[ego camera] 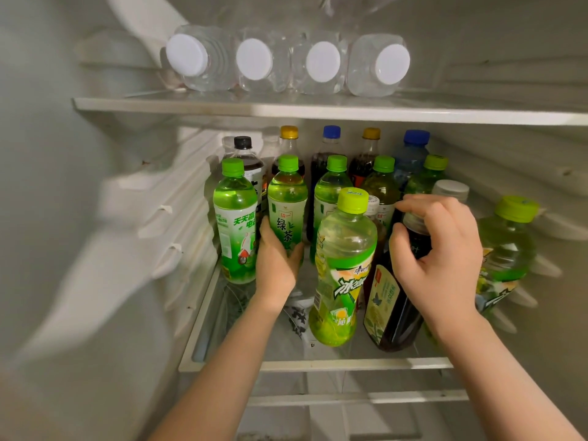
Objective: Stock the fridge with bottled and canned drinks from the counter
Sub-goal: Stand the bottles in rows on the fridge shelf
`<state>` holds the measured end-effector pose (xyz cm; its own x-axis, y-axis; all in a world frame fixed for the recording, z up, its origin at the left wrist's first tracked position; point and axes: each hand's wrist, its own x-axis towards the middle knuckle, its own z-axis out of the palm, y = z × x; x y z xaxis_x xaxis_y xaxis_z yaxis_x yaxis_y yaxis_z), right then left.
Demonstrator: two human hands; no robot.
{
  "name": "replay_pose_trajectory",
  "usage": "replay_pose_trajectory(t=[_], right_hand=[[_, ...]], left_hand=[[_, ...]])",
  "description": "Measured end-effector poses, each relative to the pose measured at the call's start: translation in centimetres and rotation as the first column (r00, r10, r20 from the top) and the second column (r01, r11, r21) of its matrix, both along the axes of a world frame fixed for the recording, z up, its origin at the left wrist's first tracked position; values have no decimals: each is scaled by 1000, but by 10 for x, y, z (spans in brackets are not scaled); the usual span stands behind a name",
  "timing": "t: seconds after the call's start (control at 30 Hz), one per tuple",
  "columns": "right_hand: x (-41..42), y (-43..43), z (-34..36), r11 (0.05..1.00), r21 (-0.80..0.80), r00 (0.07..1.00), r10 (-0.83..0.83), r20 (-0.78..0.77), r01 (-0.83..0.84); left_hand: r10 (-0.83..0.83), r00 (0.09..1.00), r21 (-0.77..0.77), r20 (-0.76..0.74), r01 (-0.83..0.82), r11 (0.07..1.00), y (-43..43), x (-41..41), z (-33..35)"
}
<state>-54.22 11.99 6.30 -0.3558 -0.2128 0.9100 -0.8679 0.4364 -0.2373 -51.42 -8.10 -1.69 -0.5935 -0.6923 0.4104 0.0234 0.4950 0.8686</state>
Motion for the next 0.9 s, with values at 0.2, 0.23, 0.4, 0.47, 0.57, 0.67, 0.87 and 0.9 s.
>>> replay_pose_trajectory(t=[0.2,0.23,0.4,0.47,0.57,0.67,0.87,0.9], right_hand=[[1,-1,0,1000,-9,1000,-3,5,3],[1,-1,0,1000,-14,1000,-1,6,1],[1,-3,-1,999,-33,1000,15,7,-15],[1,-2,-1,999,-30,1000,15,8,-15],[1,-2,0,1000,-20,1000,23,14,-23],[2,-2,0,1000,-16,999,26,18,-26],[2,-1,0,1000,-8,999,25,43,-25],[2,-1,0,1000,-7,999,24,45,-24]], left_hand=[[251,928,-81,-274,-283,956,8,44,1],[277,888,-70,-368,-324,944,8,51,0],[332,871,-122,-364,-398,909,-1,58,3],[312,900,-82,-303,-351,933,-4,54,7],[239,937,17,-253,-243,970,-7,47,10],[241,951,47,-192,-236,971,-10,43,7],[308,939,-90,-151,-323,942,-22,52,-4],[306,943,-110,-131,-320,941,-22,52,-6]])
